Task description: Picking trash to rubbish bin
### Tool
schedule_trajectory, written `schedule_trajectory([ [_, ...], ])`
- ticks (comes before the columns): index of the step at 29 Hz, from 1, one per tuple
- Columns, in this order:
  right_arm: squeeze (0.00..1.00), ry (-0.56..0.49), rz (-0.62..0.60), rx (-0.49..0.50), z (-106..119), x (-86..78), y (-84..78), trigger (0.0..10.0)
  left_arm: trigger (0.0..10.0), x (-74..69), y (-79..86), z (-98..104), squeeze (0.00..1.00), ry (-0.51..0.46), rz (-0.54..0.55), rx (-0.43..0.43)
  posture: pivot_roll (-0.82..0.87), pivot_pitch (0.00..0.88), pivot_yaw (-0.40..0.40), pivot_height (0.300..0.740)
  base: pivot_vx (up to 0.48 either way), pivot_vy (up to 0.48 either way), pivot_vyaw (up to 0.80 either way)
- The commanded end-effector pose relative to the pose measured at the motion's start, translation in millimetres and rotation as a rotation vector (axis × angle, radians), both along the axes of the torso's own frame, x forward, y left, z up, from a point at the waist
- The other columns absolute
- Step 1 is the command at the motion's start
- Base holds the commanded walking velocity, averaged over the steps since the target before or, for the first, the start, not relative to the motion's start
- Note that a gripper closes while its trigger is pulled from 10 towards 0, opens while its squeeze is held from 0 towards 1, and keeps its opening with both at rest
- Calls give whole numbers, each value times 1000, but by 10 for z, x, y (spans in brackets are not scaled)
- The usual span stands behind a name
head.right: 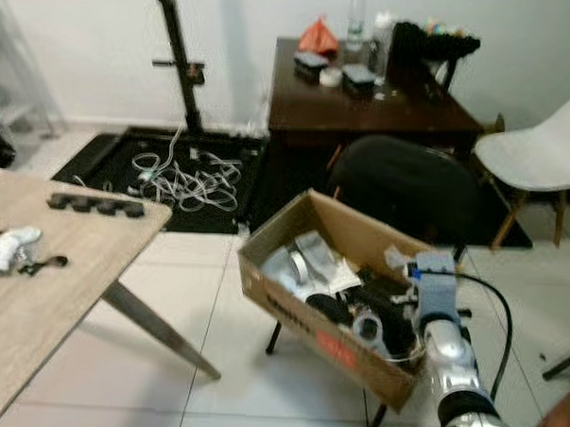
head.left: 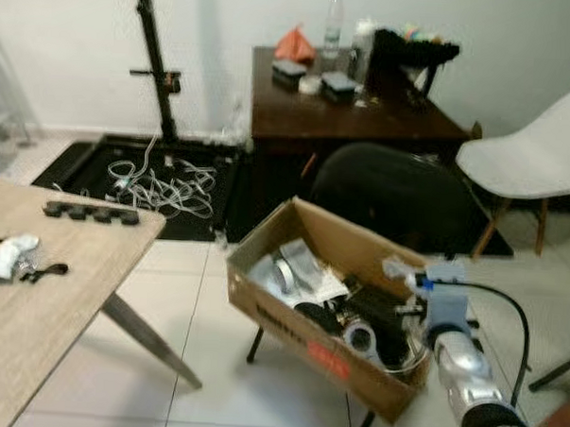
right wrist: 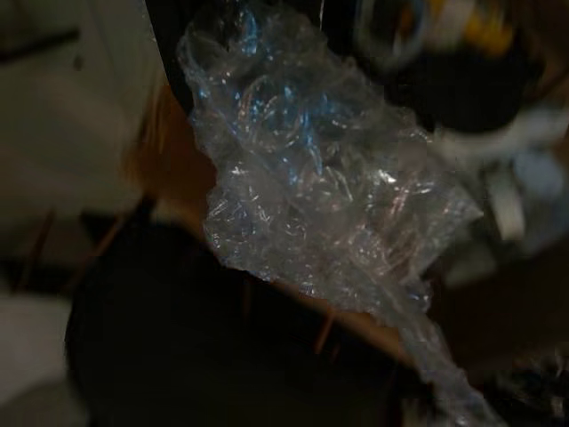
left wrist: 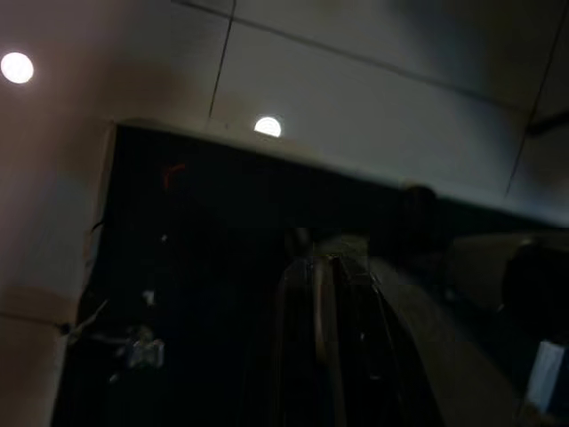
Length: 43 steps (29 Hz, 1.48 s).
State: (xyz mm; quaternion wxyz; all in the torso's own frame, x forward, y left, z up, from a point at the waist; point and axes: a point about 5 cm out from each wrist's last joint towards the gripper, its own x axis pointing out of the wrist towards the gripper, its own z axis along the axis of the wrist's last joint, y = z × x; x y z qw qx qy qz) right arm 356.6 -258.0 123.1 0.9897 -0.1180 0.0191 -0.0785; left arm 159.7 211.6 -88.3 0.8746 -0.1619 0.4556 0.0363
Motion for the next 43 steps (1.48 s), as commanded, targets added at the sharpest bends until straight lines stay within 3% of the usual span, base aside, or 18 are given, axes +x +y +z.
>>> schedule_trajectory([
  [1, 0, 31, -19, -16, -91, -46, -17, 10000, 10000, -115, 27, -43, 0, 34, 26, -6, -137, 140, 44, 740, 0, 0, 0],
  [11, 0, 83, -118, -45, -152, -108, -184, 10000, 10000, -183, 31, -68, 0, 54, 24, -3, -133, 153, 43, 740, 0, 0, 0],
  [16, 0, 145, -188, -104, -228, -172, -296, 10000, 10000, -210, 26, -77, 0, 57, 20, -8, -127, 165, 46, 740, 0, 0, 0],
  [17, 94, 161, -227, -118, -245, -197, -346, 10000, 10000, -219, 28, -79, 0, 58, 19, -8, -123, 168, 48, 740, 0, 0, 0],
  [18, 94, 161, -227, -118, -245, -197, -346, 10000, 10000, -219, 28, -79, 0, 58, 19, -8, -123, 168, 48, 740, 0, 0, 0],
  [19, 235, 166, -242, -120, -251, -207, -366, 10000, 10000, -223, 30, -79, 0, 59, 19, -9, -123, 168, 48, 740, 0, 0, 0],
  [21, 278, 173, -262, -128, -257, -222, -395, 10000, 10000, -231, 36, -81, 0, 60, 19, -8, -121, 169, 49, 740, 0, 0, 0],
  [22, 839, 184, -290, -162, -266, -248, -442, 10000, 10000, -247, 52, -82, 0, 61, 20, -6, -121, 172, 51, 740, 0, 0, 0],
  [23, 839, 184, -290, -162, -266, -248, -442, 10000, 10000, -247, 52, -82, 0, 61, 20, -6, -121, 172, 51, 740, 0, 0, 0],
  [24, 929, 189, -301, -173, -274, -263, -461, 10000, 10000, -255, 62, -83, 0, 63, 18, -3, -120, 175, 55, 740, 0, 0, 0],
  [25, 929, 191, -306, -177, -279, -271, -471, 10000, 10000, -260, 68, -84, 0, 64, 17, -2, -120, 175, 55, 740, 0, 0, 0],
  [26, 1000, 195, -316, -177, -289, -286, -490, 10000, 10000, -263, 74, -83, 0, 65, 17, 0, -119, 175, 56, 740, 0, 0, 0],
  [43, 1000, 150, -325, -189, -219, -276, -522, 10000, 10000, -246, 89, -73, 0, 58, 8, 3, -123, 182, 61, 740, 0, 0, 0],
])
